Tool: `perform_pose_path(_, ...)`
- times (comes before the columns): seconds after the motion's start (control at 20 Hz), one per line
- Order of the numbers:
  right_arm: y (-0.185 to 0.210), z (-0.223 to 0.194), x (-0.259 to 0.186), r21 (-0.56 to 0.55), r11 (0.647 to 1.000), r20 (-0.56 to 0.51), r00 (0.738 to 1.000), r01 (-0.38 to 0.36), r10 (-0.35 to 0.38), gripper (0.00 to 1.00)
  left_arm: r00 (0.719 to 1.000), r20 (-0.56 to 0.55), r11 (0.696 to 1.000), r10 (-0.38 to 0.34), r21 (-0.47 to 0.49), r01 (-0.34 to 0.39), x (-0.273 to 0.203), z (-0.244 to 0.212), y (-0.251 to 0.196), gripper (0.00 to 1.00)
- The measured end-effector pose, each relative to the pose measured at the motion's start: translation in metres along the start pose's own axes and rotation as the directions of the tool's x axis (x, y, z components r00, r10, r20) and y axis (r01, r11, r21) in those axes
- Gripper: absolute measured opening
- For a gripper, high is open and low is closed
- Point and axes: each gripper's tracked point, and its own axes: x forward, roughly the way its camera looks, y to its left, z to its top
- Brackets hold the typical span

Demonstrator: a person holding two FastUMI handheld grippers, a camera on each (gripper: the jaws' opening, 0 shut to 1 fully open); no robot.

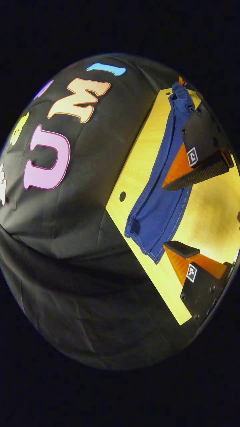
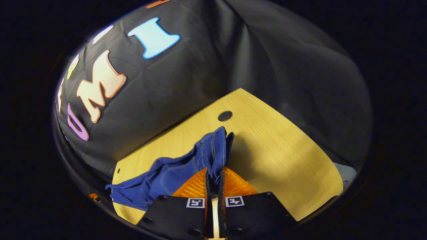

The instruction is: Grasp the waist and the cuffs of the jeans and fold them to make the two legs overlap; first hold the waist and fold one-third of the jeans toward the cuffs, then hold the cuffs and fold the remaining one-third in the same direction to finish folding.

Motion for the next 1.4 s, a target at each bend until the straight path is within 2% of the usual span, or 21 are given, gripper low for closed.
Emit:
perform_pose_path(0.2, 0.089, 0.019, -0.022, -0.036, 0.989, 0.074, 0.987, -0.143, 0.145, 0.07, 0.998, -0.026, 0.999, -0.051, 0.014, 0.052, 0.021, -0.002, 0.014, 0.90)
perform_pose_path(0.3, 0.141, 0.017, -0.031, -0.027, 0.970, 0.083, 0.967, -0.240, 0.241, 0.08, 0.997, -0.038, 0.997, -0.063, 0.049, 0.065, 0.033, -0.002, 0.024, 0.90)
perform_pose_path(0.35, 0.164, 0.014, -0.035, -0.018, 0.957, 0.083, 0.953, -0.290, 0.291, 0.07, 0.997, -0.041, 0.995, -0.072, 0.065, 0.075, 0.039, -0.002, 0.029, 0.94)
perform_pose_path(0.4, 0.189, 0.008, -0.039, -0.005, 0.939, 0.077, 0.936, -0.344, 0.343, 0.07, 0.996, -0.047, 0.994, -0.081, 0.075, 0.084, 0.045, -0.001, 0.033, 0.90)
perform_pose_path(0.55, 0.257, -0.017, -0.045, 0.054, 0.863, 0.050, 0.864, -0.503, 0.500, 0.07, 0.992, -0.054, 0.990, -0.111, 0.076, 0.115, 0.059, 0.001, 0.039, 0.89)
perform_pose_path(0.75, 0.320, -0.081, -0.037, 0.115, 0.773, -0.042, 0.775, -0.623, 0.631, 0.07, 0.990, -0.055, 0.991, -0.130, 0.036, 0.132, 0.074, -0.003, 0.051, 0.90)
perform_pose_path(0.85, 0.333, -0.131, -0.023, 0.153, 0.751, -0.117, 0.743, -0.642, 0.659, 0.07, 0.990, -0.037, 0.991, -0.136, -0.002, 0.136, 0.082, -0.003, 0.054, 0.90)
perform_pose_path(0.9, 0.338, -0.157, -0.014, 0.156, 0.756, -0.158, 0.739, -0.636, 0.655, 0.07, 0.990, -0.034, 0.990, -0.137, -0.018, 0.136, 0.086, -0.004, 0.055, 0.89)
perform_pose_path(1.1, 0.331, -0.255, 0.015, 0.086, 0.804, -0.305, 0.753, -0.589, 0.584, 0.07, 0.991, -0.024, 0.990, -0.130, -0.048, 0.129, 0.097, -0.005, 0.069, 0.89)
perform_pose_path(1.2, 0.324, -0.280, 0.022, 0.054, 0.817, -0.340, 0.758, -0.574, 0.556, 0.10, 0.991, -0.017, 0.990, -0.130, -0.050, 0.129, 0.100, -0.005, 0.075, 0.90)
perform_pose_path(1.3, 0.319, -0.287, 0.027, 0.038, 0.826, -0.342, 0.770, -0.562, 0.539, 0.07, 0.992, -0.023, 0.991, -0.125, -0.050, 0.124, 0.103, -0.005, 0.080, 0.90)
perform_pose_path(1.35, 0.319, -0.286, 0.027, 0.039, 0.825, -0.335, 0.770, -0.564, 0.543, 0.07, 0.992, -0.027, 0.991, -0.123, -0.051, 0.122, 0.105, -0.006, 0.082, 0.90)
perform_pose_path(1.4, 0.321, -0.284, 0.022, 0.062, 0.812, -0.327, 0.757, -0.581, 0.566, 0.09, 0.992, -0.032, 0.992, -0.119, -0.050, 0.117, 0.105, -0.007, 0.082, 0.90)
